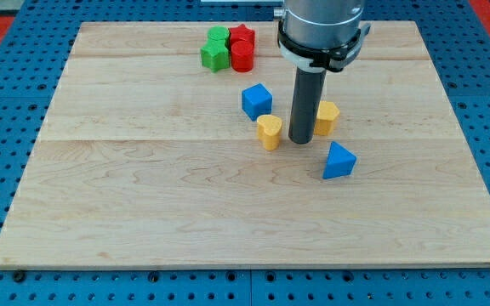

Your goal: Push the yellow heart diagonally to the bottom left of the blue cube

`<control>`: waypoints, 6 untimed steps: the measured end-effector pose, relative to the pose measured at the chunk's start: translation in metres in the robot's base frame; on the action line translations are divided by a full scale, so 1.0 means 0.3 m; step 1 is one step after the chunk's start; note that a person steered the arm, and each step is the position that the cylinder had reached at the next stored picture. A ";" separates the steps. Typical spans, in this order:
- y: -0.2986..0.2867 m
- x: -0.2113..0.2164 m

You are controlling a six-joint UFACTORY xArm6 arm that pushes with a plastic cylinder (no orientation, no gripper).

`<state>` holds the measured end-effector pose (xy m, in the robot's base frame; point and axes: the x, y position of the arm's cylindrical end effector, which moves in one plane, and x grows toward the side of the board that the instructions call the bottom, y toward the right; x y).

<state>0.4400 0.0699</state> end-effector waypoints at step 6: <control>-0.067 -0.247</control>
